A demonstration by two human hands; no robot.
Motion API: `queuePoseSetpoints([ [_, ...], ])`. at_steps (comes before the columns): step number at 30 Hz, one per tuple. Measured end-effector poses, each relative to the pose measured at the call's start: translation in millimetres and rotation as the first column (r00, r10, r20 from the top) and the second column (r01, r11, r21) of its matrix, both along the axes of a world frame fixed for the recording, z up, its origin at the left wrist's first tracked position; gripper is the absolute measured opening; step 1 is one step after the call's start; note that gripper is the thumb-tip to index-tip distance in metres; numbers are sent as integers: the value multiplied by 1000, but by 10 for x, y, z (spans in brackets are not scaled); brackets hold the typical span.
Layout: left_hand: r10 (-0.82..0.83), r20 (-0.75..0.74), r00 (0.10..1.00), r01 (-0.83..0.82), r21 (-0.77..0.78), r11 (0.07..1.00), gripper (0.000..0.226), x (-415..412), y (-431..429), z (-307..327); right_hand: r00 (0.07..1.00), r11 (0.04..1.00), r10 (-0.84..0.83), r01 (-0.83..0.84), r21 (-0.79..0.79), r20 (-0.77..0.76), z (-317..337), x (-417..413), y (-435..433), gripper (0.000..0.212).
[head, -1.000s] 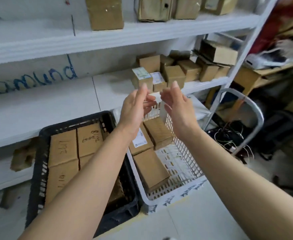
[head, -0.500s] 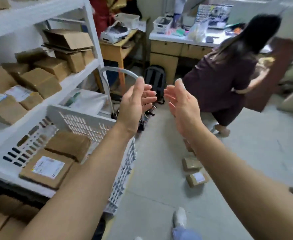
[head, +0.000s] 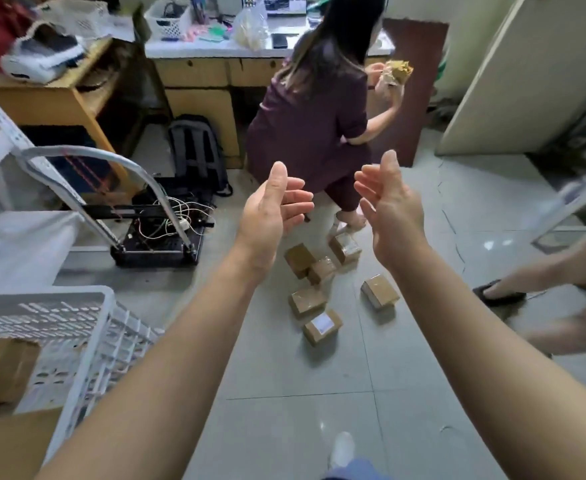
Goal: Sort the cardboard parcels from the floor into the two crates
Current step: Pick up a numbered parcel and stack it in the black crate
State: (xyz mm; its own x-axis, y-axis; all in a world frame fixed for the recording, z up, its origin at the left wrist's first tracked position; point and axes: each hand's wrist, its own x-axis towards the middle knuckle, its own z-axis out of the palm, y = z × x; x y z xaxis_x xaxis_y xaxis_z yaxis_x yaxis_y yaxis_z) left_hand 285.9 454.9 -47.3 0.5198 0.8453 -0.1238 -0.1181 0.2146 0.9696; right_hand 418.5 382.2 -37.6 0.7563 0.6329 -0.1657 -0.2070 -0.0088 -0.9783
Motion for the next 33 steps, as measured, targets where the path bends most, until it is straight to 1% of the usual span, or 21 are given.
queuePoseSetpoints([
  [3,-18,6,1000,18,-19,1000,43,515,-25,-87,998,998,-54,54,-20,-12,-59,549,-127,44],
  [5,-19,10,1000,19,-35,999,43,802,-22,-145,995,995,-96,96,-28,-25,-101,861,-217,42],
  [8,-27,3,1000,27,-58,998,44,1236,-6,-216,991,989,-136,136,-65,2,-221,1310,-311,40],
  [14,-45,-30,999,42,-92,995,44,1839,207,-345,982,979,-183,179,-94,-41,-425,1833,-186,37],
  [20,-51,-60,997,43,-118,992,44,2199,840,-553,984,977,-173,164,-134,-52,-628,2087,455,35],
  [24,-34,-84,996,21,-151,988,44,2348,1427,-766,988,980,-130,115,-165,-86,-840,2204,1083,41],
  [28,-1,-141,990,-25,-185,982,43,2412,2004,-1115,993,967,-72,47,-249,-91,-1203,2294,1718,39],
  [31,24,-211,977,-71,-222,972,44,2454,2292,-1415,992,946,-32,-8,-325,-118,-1530,2342,2080,36],
  [33,35,-246,969,-99,-252,963,44,2499,2436,-1669,991,927,13,-61,-370,-132,-1786,2409,2278,40],
])
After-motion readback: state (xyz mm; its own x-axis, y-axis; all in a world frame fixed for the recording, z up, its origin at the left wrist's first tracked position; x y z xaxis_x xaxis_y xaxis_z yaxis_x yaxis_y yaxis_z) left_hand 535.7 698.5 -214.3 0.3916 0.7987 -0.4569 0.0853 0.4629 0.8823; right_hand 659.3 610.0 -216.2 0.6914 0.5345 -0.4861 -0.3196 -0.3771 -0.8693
